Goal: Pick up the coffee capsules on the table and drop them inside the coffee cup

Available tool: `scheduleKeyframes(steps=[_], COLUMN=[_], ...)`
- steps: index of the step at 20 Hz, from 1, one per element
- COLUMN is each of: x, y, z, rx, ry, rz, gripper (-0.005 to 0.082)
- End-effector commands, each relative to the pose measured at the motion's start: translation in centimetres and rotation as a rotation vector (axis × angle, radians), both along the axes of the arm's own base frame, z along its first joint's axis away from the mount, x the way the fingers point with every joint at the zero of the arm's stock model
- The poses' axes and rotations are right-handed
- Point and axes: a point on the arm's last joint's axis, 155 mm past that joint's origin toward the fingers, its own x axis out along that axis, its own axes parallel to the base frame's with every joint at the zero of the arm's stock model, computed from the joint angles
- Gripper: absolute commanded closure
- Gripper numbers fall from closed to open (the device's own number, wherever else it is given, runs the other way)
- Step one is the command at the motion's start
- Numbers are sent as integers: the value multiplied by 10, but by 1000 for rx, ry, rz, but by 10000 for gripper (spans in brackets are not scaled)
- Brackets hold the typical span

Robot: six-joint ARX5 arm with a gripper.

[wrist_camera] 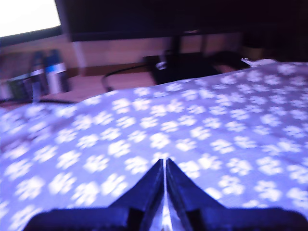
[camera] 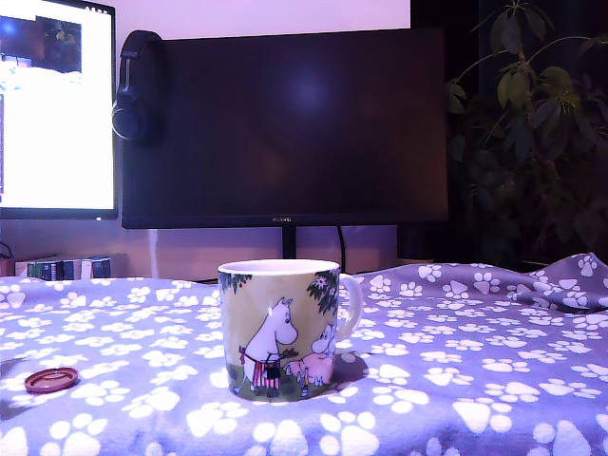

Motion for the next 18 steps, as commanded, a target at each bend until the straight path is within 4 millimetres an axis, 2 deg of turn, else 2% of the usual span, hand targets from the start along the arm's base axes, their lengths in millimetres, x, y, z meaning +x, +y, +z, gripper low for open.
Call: scheduleKeyframes(steps=[1, 5, 10, 14, 18], x=[-5, -17, -30, -38, -40], y=[5, 18, 21, 27, 29], z=[-9, -15, -28, -25, -33], rx=[-17, 0, -19, -18, -23], ry=[1, -1, -9, -38, -4], rz=[29, 93, 108, 139, 151], gripper=[788, 788, 788, 788, 788])
